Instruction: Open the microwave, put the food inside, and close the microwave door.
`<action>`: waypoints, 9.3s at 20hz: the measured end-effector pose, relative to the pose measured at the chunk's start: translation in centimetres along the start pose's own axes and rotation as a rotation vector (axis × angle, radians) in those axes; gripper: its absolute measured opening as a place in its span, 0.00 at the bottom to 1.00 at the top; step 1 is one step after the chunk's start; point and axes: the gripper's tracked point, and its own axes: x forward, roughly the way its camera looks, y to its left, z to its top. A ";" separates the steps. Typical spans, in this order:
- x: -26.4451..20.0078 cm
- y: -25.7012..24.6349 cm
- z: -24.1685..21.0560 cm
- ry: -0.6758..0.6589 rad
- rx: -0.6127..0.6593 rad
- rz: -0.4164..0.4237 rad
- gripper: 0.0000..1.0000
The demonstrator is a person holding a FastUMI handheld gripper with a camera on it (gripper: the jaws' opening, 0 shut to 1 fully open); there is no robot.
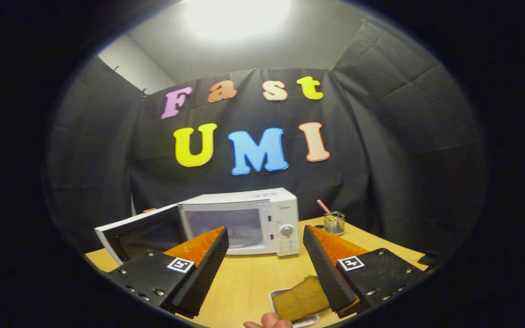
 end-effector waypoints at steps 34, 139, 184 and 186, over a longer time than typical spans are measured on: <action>1.2 -4.9 -15.5 0.599 0.237 0.241 0.27; 16.2 10.8 -4.1 0.168 0.061 0.087 0.97; -6.0 35.7 -5.9 0.233 -0.030 0.606 0.07; -5.3 34.3 -5.4 0.212 -0.033 0.576 0.07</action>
